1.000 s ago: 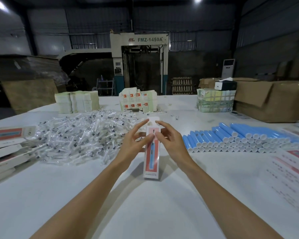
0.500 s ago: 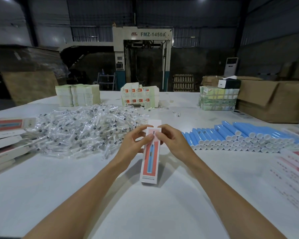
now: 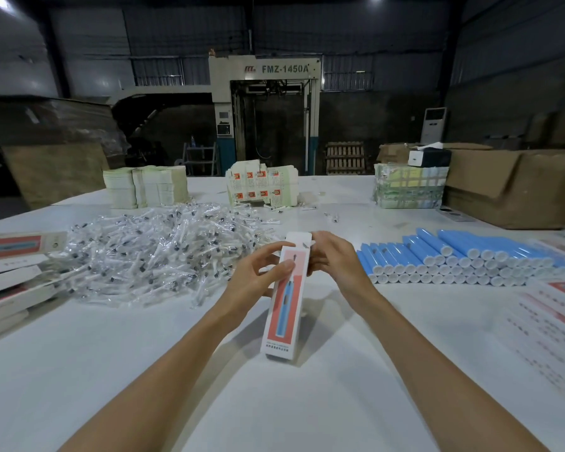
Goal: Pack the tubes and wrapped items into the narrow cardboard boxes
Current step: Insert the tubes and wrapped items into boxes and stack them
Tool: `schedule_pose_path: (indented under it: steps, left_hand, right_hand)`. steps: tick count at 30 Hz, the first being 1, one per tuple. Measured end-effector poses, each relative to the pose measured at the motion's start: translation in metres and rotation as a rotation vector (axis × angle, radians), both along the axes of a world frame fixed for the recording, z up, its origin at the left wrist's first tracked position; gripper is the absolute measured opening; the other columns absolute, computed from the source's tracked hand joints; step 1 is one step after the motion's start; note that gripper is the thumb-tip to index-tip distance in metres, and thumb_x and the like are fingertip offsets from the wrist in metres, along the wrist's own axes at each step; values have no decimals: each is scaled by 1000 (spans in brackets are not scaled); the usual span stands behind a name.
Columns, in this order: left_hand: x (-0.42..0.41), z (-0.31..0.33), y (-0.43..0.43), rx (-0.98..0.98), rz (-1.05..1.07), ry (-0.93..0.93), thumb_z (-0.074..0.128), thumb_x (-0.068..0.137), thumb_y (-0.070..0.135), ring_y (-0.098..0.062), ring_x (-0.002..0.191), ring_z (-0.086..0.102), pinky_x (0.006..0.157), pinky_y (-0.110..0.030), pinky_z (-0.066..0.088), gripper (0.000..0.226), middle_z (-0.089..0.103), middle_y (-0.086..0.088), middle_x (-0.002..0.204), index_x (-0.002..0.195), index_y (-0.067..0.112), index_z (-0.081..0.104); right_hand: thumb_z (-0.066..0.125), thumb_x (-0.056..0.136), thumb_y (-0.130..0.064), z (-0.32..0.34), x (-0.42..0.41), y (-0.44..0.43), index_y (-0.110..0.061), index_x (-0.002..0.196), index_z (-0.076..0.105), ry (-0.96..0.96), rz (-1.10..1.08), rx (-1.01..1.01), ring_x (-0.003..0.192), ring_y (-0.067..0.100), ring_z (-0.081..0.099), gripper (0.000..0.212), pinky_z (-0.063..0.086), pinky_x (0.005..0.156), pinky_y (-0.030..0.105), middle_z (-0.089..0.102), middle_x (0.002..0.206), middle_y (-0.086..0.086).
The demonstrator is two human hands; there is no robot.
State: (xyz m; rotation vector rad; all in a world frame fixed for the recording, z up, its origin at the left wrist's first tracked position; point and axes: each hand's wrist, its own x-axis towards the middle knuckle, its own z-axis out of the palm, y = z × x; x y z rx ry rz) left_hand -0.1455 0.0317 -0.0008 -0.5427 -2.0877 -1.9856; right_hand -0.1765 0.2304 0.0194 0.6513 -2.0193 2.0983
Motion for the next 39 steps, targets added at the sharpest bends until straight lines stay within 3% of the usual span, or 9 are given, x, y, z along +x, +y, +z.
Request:
schedule_pose_path:
  steps: [6,9,13,16,21,25,30,39]
  left_hand:
    - [4,3,2,-13,-3,19,77,88,52,-20,98,80,70,-27,62,39,79,-1,108,126,45,71]
    - [6,4,3,-21,-2,40,77,90,50,-20,97,80,69,-28,63,38,79,-1,104,127,44,70]
    - [7,2,5,-26,-16,65,78,93,48,-20,96,80,69,-28,63,40,79,0,100,131,42,67]
    - [6,0,4,-27,15,52,80,91,50,-20,96,80,70,-27,62,39,80,2,101,127,43,64]
    - [6,1,7,-35,21,73,80,93,48,-20,100,80,76,-28,63,40,81,3,106,128,40,62]
    - [8,1,12,-54,27,116,78,97,44,-19,102,78,81,-27,63,37,80,3,108,128,38,60]
    - [11,2,13,-37,29,93,77,98,42,-20,95,80,75,-24,62,39,80,4,102,127,43,51]
    - [12,-3,14,8,17,99,76,95,50,-19,98,80,77,-25,63,48,80,6,105,136,53,51]
  right_hand:
    - [61,105,-12,3,-1,6,-13,117,69,150,-32,77,64,22,67,14,58,64,32,77,80,11]
    - [62,104,-11,4,-1,7,-19,107,76,236,-54,104,69,26,70,16,59,61,37,78,87,8]
    - [61,104,-8,2,-3,10,-11,108,78,263,-75,146,78,29,77,18,64,69,40,80,90,3]
    - [58,107,-15,0,-3,9,-11,110,74,215,-51,153,88,25,78,16,64,77,36,79,95,2]
    - [59,105,-44,8,6,-1,-11,103,74,-58,34,-114,89,23,76,36,59,75,26,80,103,8]
    - [68,102,-27,10,5,-1,-12,100,75,-117,56,-156,91,24,73,17,58,77,27,78,103,6]
    - [72,97,-14,13,5,1,-10,96,76,-136,79,-148,88,22,72,6,59,77,27,74,96,9]
    - [73,95,-7,16,4,8,-14,89,80,-136,128,-106,90,20,74,12,58,79,26,75,95,10]
